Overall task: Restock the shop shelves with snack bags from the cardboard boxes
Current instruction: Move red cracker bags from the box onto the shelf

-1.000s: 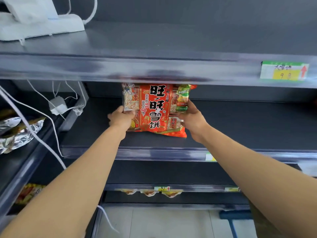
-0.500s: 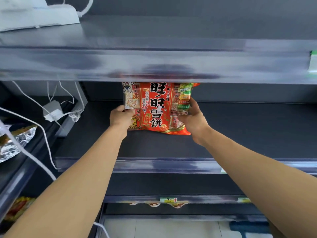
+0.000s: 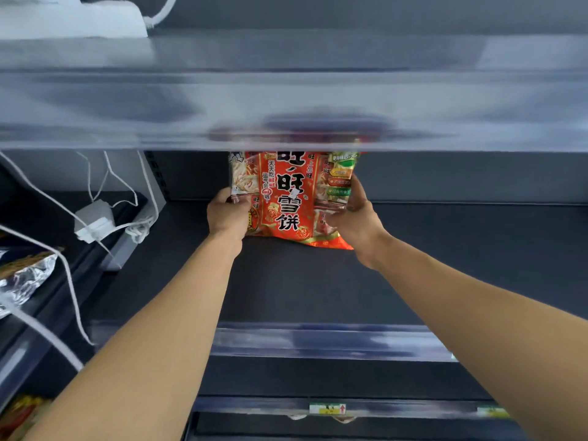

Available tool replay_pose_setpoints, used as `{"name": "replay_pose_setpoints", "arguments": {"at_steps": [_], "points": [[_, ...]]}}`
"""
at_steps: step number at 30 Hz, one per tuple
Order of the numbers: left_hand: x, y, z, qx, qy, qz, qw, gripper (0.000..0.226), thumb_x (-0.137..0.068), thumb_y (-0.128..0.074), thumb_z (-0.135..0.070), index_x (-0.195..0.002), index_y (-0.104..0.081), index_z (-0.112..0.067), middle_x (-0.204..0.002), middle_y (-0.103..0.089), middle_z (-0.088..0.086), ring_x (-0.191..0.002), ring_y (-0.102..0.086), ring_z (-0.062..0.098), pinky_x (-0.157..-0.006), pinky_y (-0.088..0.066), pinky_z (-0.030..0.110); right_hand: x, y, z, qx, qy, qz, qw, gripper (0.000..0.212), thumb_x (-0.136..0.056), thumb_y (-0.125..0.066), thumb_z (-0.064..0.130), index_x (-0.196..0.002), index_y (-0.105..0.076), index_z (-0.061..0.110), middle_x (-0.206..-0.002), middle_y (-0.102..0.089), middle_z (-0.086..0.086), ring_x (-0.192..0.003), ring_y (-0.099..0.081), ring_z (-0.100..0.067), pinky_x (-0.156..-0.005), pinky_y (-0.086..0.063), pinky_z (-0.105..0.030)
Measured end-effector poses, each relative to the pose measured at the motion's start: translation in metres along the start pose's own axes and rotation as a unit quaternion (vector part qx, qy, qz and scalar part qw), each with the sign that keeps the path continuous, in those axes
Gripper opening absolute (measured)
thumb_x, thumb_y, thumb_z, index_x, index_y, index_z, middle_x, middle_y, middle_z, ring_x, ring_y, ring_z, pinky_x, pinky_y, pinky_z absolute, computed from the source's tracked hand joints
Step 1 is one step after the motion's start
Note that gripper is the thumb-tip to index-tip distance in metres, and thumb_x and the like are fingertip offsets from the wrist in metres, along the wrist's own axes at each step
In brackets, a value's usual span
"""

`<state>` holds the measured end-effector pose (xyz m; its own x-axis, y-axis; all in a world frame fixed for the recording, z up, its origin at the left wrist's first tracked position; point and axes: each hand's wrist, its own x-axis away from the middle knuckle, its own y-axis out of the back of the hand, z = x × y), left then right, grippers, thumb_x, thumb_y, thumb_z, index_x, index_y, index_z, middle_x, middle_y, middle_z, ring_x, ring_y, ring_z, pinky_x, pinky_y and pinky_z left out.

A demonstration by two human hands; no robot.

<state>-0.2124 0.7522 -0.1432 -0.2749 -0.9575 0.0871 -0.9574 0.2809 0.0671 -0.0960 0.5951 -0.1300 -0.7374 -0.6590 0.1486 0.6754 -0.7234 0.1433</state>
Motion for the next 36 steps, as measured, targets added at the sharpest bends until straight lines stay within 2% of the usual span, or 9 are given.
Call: {"name": "replay_pose_setpoints", "arguments": {"at_steps": [3, 7, 10, 15, 18, 23, 30, 33, 36], "points": [[-0.003, -0.003, 0.013, -0.014, -0.041, -0.001, 0.999, 0.026, -0.090, -0.061, -0.012, -0.115, -0.061, -0.021, -0.110, -0.064, 0.003, -0.099, -0.064, 0.020, -0.082, -0.053, 0.031, -0.001, -0.005, -0.015, -0.015, 0.035, -0.009, 0.999, 0.089, -0.079, -0.064, 0.006, -0.139, -0.023, 0.057, -0.135, -0.044, 0.002, -0.110, -0.057, -0.013, -0.068, -0.052, -0.022], [-0.006, -0.002, 0.022, -0.006, -0.062, 0.006, 0.998, 0.031, -0.090, -0.061, -0.012, -0.120, -0.058, -0.021, -0.120, -0.060, 0.005, -0.097, -0.061, 0.014, -0.077, -0.047, 0.024, -0.002, -0.013, -0.025, -0.019, 0.077, -0.027, 0.996, 0.088, -0.081, -0.065, 0.011, -0.140, -0.018, 0.057, -0.135, -0.035, 0.003, -0.118, -0.050, -0.017, -0.090, -0.054, -0.041], [-0.007, -0.002, 0.023, 0.012, -0.062, 0.009, 0.998, 0.032, -0.091, -0.060, -0.011, -0.123, -0.057, -0.017, -0.116, -0.061, 0.006, -0.097, -0.061, 0.015, -0.081, -0.050, 0.027, -0.006, -0.013, -0.026, -0.017, 0.090, -0.038, 0.995, 0.088, -0.085, -0.062, 0.011, -0.145, -0.012, 0.053, -0.134, -0.028, 0.008, -0.123, -0.046, -0.017, -0.099, -0.048, -0.043], [-0.017, -0.003, 0.023, 0.003, -0.063, 0.018, 0.998, 0.038, -0.088, -0.065, -0.017, -0.125, -0.057, -0.021, -0.125, -0.055, 0.010, -0.106, -0.062, 0.019, -0.091, -0.053, 0.036, -0.019, -0.016, -0.018, -0.013, 0.092, -0.024, 0.995, 0.088, -0.083, -0.062, 0.012, -0.145, -0.013, 0.050, -0.142, -0.039, 0.007, -0.122, -0.051, -0.014, -0.100, -0.048, -0.040], [-0.022, -0.006, 0.021, -0.007, -0.069, 0.022, 0.997, 0.038, -0.088, -0.066, -0.018, -0.125, -0.057, -0.022, -0.125, -0.054, 0.010, -0.105, -0.062, 0.019, -0.087, -0.054, 0.034, -0.025, -0.016, -0.018, -0.013, 0.085, -0.021, 0.996, 0.090, -0.085, -0.062, 0.010, -0.145, -0.008, 0.050, -0.143, -0.041, 0.008, -0.122, -0.052, -0.014, -0.099, -0.049, -0.035], [-0.032, -0.013, 0.018, -0.026, -0.083, 0.002, 0.996, 0.038, -0.088, -0.066, -0.018, -0.125, -0.056, -0.021, -0.125, -0.054, 0.011, -0.104, -0.061, 0.022, -0.085, -0.053, 0.032, -0.034, -0.016, -0.014, 0.008, 0.096, -0.025, 0.995, 0.094, -0.081, -0.063, 0.013, -0.146, -0.004, 0.049, -0.143, -0.041, 0.008, -0.127, -0.048, -0.017, -0.103, -0.046, -0.043], [-0.030, -0.013, 0.016, -0.081, -0.072, 0.008, 0.994, 0.052, -0.088, -0.066, -0.016, -0.136, -0.043, -0.016, -0.133, -0.048, 0.010, -0.111, -0.058, 0.021, -0.083, -0.046, 0.025, -0.029, -0.015, -0.010, 0.109, 0.093, -0.036, 0.989, 0.095, -0.087, -0.060, 0.010, -0.150, 0.007, 0.037, -0.154, -0.017, 0.010, -0.134, -0.037, -0.017, -0.089, -0.051, -0.033], [-0.006, -0.009, 0.002, -0.152, -0.082, -0.037, 0.984, 0.052, -0.091, -0.061, -0.014, -0.138, -0.040, -0.012, -0.138, -0.041, 0.010, -0.117, -0.052, 0.022, -0.084, -0.042, 0.024, -0.007, -0.014, -0.005, 0.184, 0.136, -0.103, 0.968, 0.079, -0.089, -0.056, 0.009, -0.152, -0.010, 0.023, -0.151, -0.023, -0.001, -0.138, -0.029, -0.023, -0.105, -0.042, -0.039], [0.035, -0.006, -0.011, -0.220, -0.142, -0.007, 0.965, 0.032, -0.092, -0.057, -0.013, -0.124, -0.053, -0.012, -0.128, -0.052, 0.008, -0.111, -0.056, 0.020, -0.086, -0.045, 0.027, 0.027, -0.010, -0.002, 0.253, 0.178, -0.103, 0.945, 0.051, -0.091, -0.049, 0.004, -0.140, -0.039, 0.013, -0.137, -0.047, -0.005, -0.130, -0.039, -0.022, -0.102, -0.036, -0.027]]}}
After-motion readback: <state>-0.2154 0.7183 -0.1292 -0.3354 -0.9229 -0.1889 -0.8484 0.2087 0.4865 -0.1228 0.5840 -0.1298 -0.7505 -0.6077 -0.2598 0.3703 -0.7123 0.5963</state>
